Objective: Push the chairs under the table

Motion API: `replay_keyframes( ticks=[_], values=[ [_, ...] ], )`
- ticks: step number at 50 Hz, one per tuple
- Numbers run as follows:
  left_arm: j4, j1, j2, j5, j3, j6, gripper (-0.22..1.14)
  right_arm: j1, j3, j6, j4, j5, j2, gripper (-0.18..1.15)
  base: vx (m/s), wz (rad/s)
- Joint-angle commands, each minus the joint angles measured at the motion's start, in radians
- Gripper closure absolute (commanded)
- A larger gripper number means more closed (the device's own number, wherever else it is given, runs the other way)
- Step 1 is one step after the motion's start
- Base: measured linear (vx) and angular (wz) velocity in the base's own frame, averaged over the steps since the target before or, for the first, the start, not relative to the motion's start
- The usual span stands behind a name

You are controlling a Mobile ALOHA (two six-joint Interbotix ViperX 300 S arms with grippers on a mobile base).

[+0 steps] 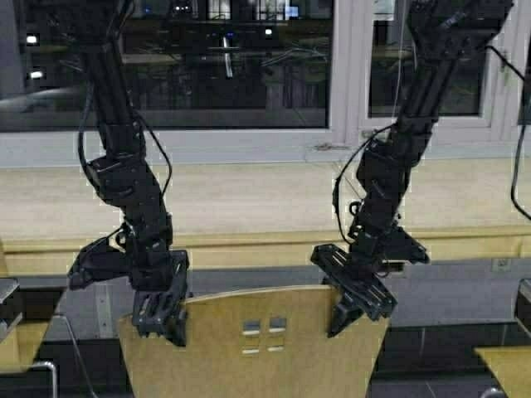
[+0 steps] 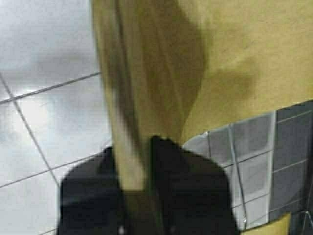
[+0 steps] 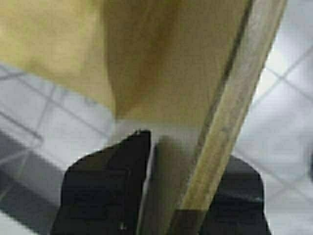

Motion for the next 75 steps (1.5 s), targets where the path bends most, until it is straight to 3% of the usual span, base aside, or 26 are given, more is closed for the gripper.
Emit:
replay_keyframes(
  ticks=[1,18,75],
  values=[
    [0.012,0.043,-0.034,-0.029,-0.005,0.072,0.88,0.000,-0.006,-0.067,-0.015,-0.017,-0.002,0.93,0.25,0.03],
    [0.021,0.101,-0.043,-0.032,-0.017,0.132,0.88,0.018,0.028,-0.081,-0.014,-0.018,-0.017,0.93,0.25,-0.01],
    [0.021,0.100,-0.077,-0.015,0.018,0.202,0.87,0.029,0.058,-0.092,-0.018,-0.041,-0.014,0.93,0.15,0.03]
  ],
)
